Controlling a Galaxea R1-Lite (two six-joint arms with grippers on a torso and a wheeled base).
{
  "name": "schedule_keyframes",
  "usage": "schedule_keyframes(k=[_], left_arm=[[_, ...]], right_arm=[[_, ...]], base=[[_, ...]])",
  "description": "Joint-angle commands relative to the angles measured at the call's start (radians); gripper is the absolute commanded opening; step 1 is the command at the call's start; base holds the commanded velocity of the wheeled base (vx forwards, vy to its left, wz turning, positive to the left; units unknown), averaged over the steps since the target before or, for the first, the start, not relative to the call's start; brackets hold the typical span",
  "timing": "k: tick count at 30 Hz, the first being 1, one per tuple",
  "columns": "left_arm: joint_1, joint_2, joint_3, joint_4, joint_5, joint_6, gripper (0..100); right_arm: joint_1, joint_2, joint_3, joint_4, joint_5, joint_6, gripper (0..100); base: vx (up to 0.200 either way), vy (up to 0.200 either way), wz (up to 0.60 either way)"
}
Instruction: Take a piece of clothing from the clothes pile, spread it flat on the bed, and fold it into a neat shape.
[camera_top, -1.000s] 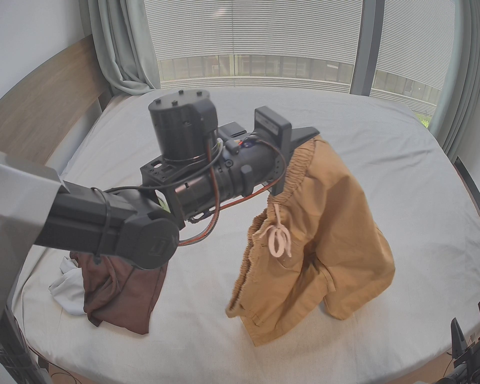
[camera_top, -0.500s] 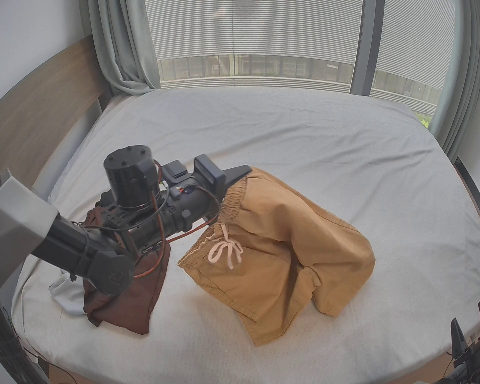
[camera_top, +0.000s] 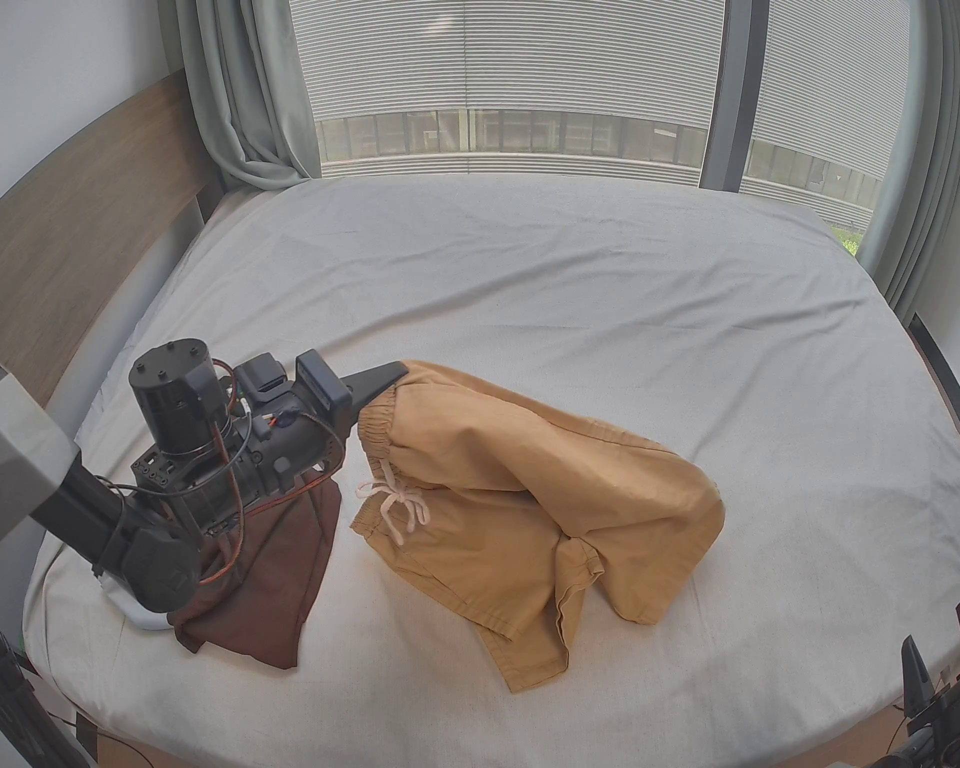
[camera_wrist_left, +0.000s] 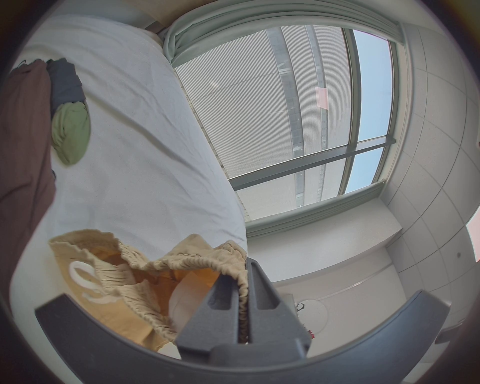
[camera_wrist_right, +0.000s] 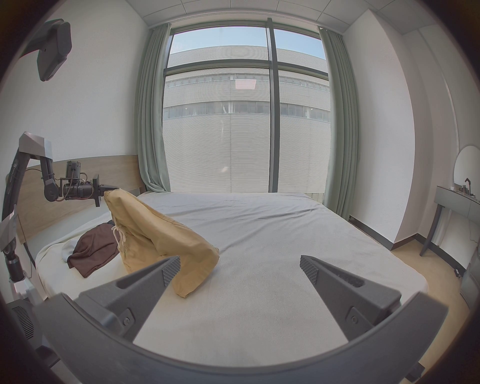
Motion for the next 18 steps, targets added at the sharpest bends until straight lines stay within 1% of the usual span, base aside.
schedule_keyframes(k=[1, 3, 8, 12, 15, 17, 18], left_arm=[[0.064, -0.013, 0.073, -0.008, -0.037, 0.047, 0], [0.092, -0.018, 0.1, -0.024, -0.057, 0.063, 0], [0.156, -0.013, 0.149, -0.105, -0.11, 0.07, 0], [0.205, -0.021, 0.177, -0.131, -0.149, 0.071, 0], [0.237, -0.047, 0.217, -0.134, -0.23, 0.079, 0], [0.242, -0.053, 0.241, -0.134, -0.262, 0.1, 0], [0.247, -0.055, 0.267, -0.137, -0.287, 0.148, 0]], right_arm=[[0.0, -0.012, 0.018, 0.0, 0.0, 0.0, 100], [0.0, -0.012, 0.018, 0.0, 0.0, 0.0, 100], [0.0, -0.012, 0.018, 0.0, 0.0, -0.002, 100], [0.0, -0.012, 0.018, 0.0, -0.001, -0.002, 100], [0.0, -0.01, 0.018, 0.0, -0.001, -0.002, 100], [0.0, -0.01, 0.018, 0.0, -0.001, -0.002, 100], [0.0, -0.01, 0.018, 0.0, -0.001, -0.002, 100]], base=[[0.0, 0.0, 0.0], [0.0, 0.0, 0.0], [0.0, 0.0, 0.0], [0.0, 0.0, 0.0], [0.0, 0.0, 0.0], [0.0, 0.0, 0.0], [0.0, 0.0, 0.0]])
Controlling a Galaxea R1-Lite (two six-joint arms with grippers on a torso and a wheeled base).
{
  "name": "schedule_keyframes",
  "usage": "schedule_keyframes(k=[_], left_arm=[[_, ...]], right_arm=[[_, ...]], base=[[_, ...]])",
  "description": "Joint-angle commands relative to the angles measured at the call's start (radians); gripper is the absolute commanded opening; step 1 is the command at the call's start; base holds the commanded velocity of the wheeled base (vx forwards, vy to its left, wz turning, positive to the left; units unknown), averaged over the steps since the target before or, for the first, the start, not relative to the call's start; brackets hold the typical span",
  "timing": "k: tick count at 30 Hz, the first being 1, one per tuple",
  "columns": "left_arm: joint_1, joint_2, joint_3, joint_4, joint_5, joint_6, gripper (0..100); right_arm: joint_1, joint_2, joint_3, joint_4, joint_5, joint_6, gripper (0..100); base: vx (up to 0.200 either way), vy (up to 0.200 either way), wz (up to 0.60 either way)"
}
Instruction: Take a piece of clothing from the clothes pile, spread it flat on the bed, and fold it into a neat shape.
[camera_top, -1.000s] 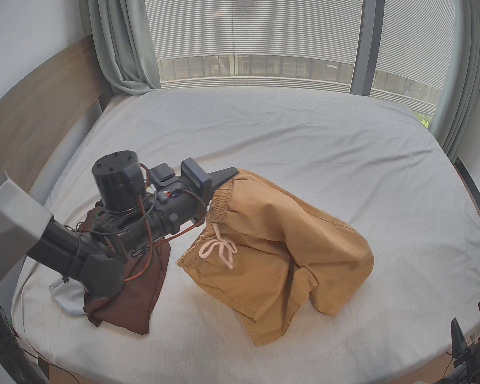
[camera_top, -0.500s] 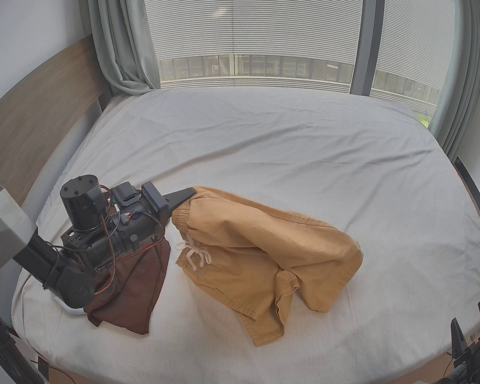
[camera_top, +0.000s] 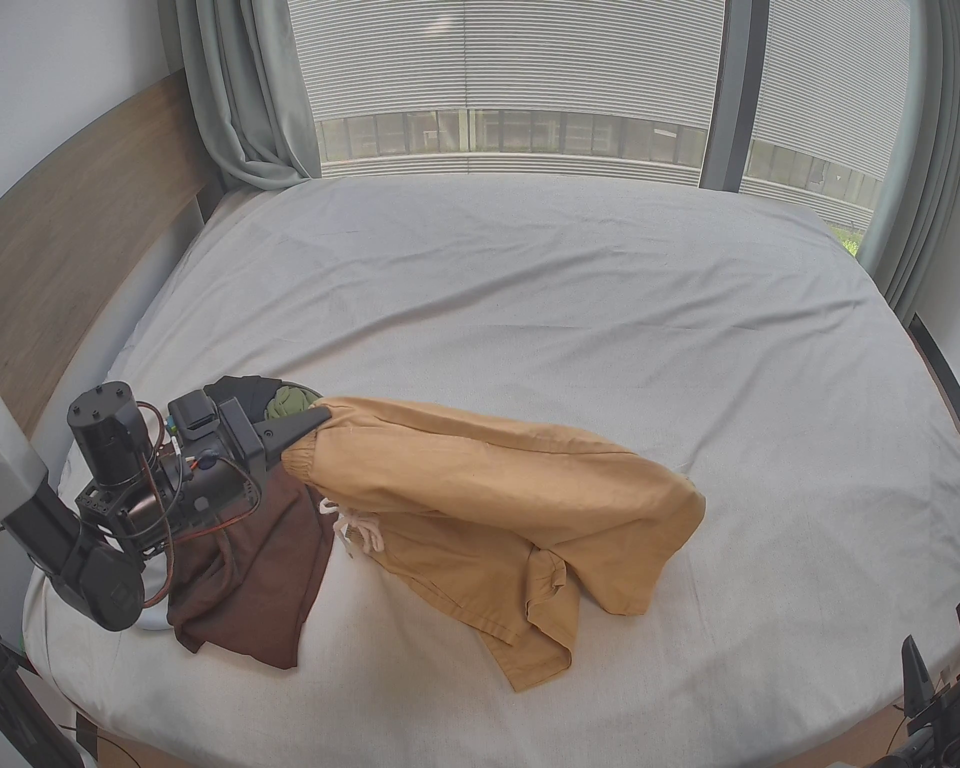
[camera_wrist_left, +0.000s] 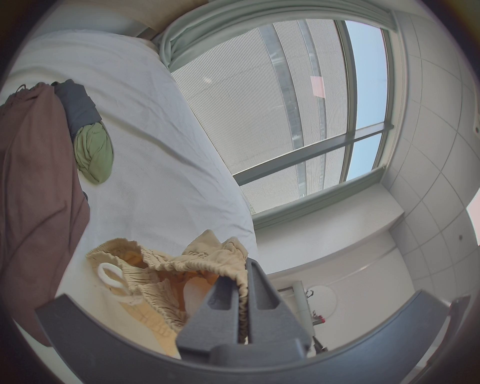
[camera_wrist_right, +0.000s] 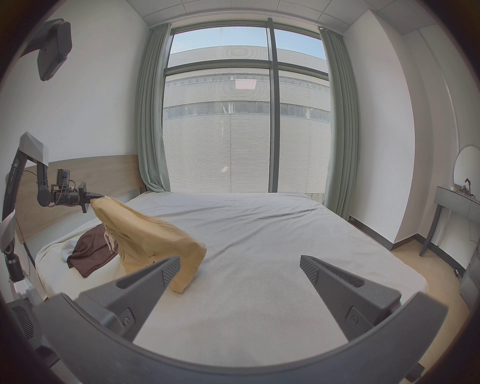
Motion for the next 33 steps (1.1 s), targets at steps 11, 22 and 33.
schedule_keyframes(k=[11, 22, 33], left_arm=[[0.045, 0.085, 0.167, -0.053, -0.063, 0.403, 0], [0.078, 0.222, 0.15, -0.168, -0.038, 0.52, 0], [0.095, 0.219, 0.135, -0.168, -0.042, 0.529, 0]], right_arm=[[0.0, -0.01, 0.018, 0.0, 0.0, -0.001, 100], [0.0, -0.01, 0.018, 0.0, 0.001, -0.008, 100], [0.0, -0.01, 0.018, 0.0, 0.001, -0.007, 100]], base=[[0.0, 0.0, 0.0], [0.0, 0.0, 0.0], [0.0, 0.0, 0.0]])
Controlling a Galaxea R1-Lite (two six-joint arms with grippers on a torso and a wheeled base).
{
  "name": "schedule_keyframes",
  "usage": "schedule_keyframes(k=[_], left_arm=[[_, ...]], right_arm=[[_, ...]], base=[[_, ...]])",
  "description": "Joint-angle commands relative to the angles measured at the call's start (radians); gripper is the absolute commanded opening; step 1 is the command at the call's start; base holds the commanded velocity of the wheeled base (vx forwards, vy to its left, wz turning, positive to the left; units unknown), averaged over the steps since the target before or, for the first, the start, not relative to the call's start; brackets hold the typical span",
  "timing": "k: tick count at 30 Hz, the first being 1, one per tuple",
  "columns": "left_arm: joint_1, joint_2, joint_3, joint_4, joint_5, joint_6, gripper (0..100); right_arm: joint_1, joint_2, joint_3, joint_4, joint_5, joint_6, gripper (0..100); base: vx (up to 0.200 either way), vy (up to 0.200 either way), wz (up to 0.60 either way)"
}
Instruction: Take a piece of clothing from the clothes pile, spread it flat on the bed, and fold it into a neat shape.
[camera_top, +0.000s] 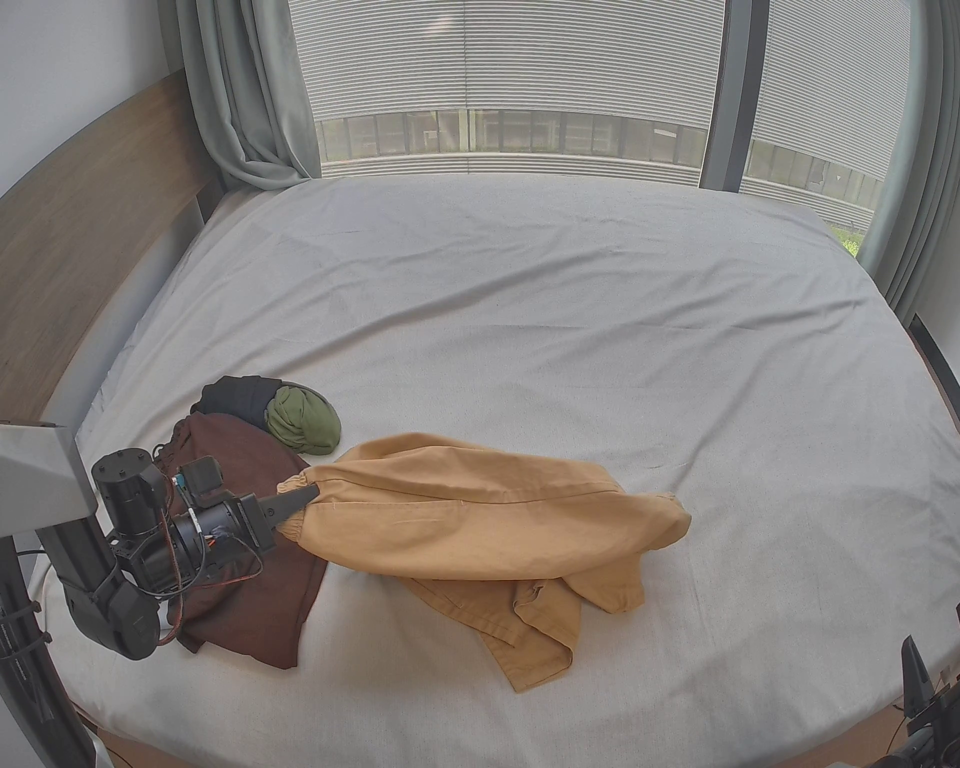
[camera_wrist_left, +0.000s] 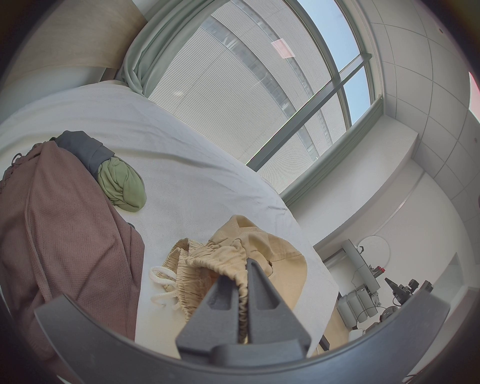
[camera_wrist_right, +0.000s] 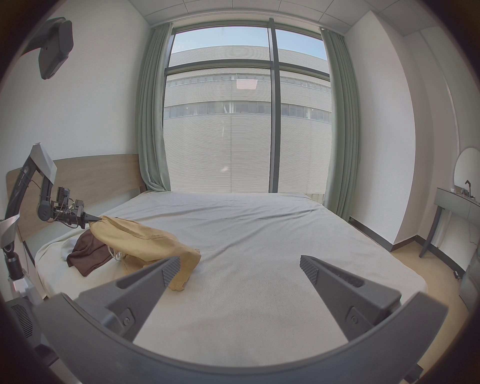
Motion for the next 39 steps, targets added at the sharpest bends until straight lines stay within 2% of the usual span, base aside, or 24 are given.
schedule_keyframes(k=[1, 13, 16, 17, 18, 19, 22, 27, 28, 29, 33, 39], left_arm=[[0.003, 0.007, -0.002, 0.0, 0.0, -0.001, 0], [0.017, -0.024, 0.009, 0.0, -0.007, -0.003, 0], [0.017, -0.024, 0.006, 0.0, -0.006, -0.003, 0], [0.017, -0.024, 0.006, 0.0, -0.006, -0.003, 0], [0.017, -0.022, 0.002, 0.0, -0.007, -0.003, 0], [0.015, -0.022, 0.0, 0.0, -0.007, -0.003, 0], [0.015, -0.022, -0.002, 0.0, -0.007, -0.003, 0], [0.017, -0.024, -0.008, -0.001, -0.004, -0.001, 0], [0.017, -0.024, -0.008, -0.001, -0.004, -0.001, 0], [0.017, -0.024, -0.008, -0.001, -0.003, 0.0, 0], [0.015, -0.032, -0.008, -0.001, -0.001, 0.0, 0], [0.012, -0.05, -0.006, 0.0, -0.001, -0.003, 0]], right_arm=[[0.0, -0.012, 0.018, -0.001, 0.0, 0.002, 100], [0.0, -0.012, 0.018, -0.019, -0.004, -0.001, 100], [-0.012, 0.022, -0.15, -0.039, 0.005, -0.011, 100], [-0.012, 0.022, -0.15, -0.039, 0.005, -0.011, 100], [-0.008, 0.125, -0.266, -0.038, 0.011, -0.012, 100], [-0.003, 0.166, -0.294, -0.039, 0.016, -0.009, 100], [0.029, 0.246, -0.326, -0.044, 0.063, 0.042, 100], [0.111, 0.423, -0.329, -0.059, 0.252, 0.22, 100], [0.111, 0.423, -0.329, -0.059, 0.252, 0.22, 100], [0.12, 0.505, -0.349, -0.107, 0.284, 0.256, 100], [0.135, 0.639, -0.378, -0.206, 0.324, 0.259, 100], [0.15, 0.792, -0.467, -0.22, 0.33, 0.255, 100]], base=[[0.0, 0.0, 0.0], [0.0, 0.0, 0.0], [0.0, 0.0, 0.0], [0.0, 0.0, 0.0], [0.0, 0.0, 0.0], [0.0, 0.0, 0.0], [0.0, 0.0, 0.0], [0.0, 0.0, 0.0], [0.0, 0.0, 0.0], [0.0, 0.0, 0.0], [0.0, 0.0, 0.0], [0.0, 0.0, 0.0]])
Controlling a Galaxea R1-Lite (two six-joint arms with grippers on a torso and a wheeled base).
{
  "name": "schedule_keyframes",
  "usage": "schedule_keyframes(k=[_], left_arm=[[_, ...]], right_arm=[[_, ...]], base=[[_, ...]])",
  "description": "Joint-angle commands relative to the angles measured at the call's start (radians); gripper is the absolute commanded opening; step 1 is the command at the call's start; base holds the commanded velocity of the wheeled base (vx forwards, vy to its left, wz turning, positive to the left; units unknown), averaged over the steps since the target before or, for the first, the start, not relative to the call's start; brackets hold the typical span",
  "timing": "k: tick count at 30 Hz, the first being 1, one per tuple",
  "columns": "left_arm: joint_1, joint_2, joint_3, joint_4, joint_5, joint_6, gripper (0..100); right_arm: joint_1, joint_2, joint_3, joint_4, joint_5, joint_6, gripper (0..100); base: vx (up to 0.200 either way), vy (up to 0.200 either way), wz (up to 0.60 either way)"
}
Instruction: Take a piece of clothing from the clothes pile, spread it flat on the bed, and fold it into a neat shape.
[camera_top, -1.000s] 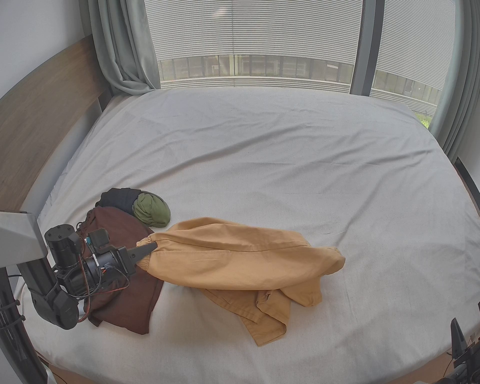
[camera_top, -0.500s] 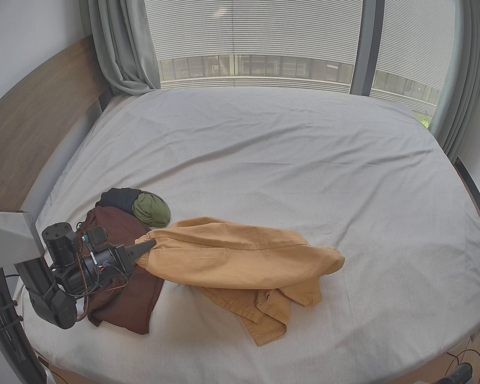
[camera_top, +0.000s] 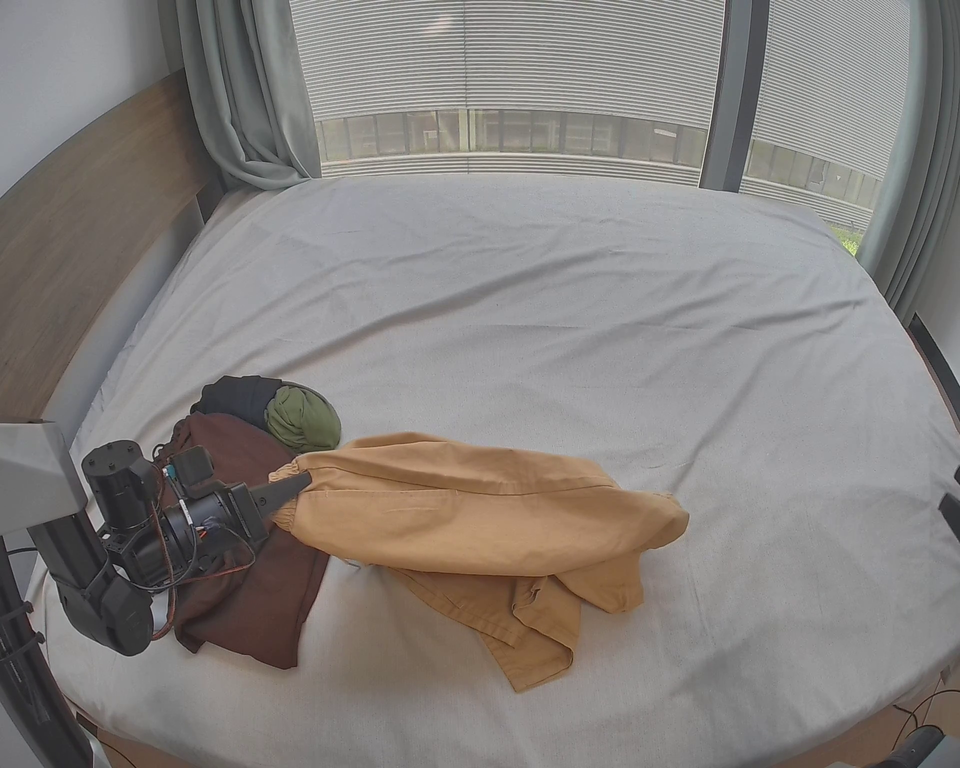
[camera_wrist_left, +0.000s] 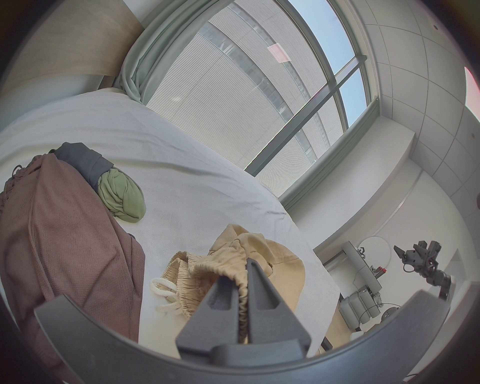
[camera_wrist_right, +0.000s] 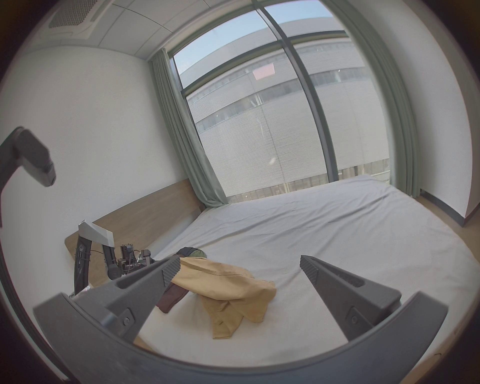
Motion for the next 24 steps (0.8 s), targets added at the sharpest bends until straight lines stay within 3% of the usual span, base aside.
schedule_keyframes(k=[1, 6, 14, 24], left_arm=[[-0.002, -0.018, 0.0, -0.001, 0.001, -0.001, 0], [-0.005, -0.02, 0.003, -0.001, 0.0, 0.0, 0], [0.001, -0.043, 0.007, 0.0, -0.006, -0.004, 0], [-0.005, -0.021, 0.006, 0.0, -0.005, 0.003, 0]], right_arm=[[0.042, 0.264, -0.115, -0.035, 0.029, 0.012, 100], [0.048, 0.418, -0.17, -0.067, 0.034, -0.006, 100], [0.051, 0.64, -0.098, -0.378, 0.064, -0.012, 100], [0.048, 0.885, -0.011, -0.575, 0.07, 0.024, 100]], base=[[0.0, 0.0, 0.0], [0.0, 0.0, 0.0], [0.0, 0.0, 0.0], [0.0, 0.0, 0.0]])
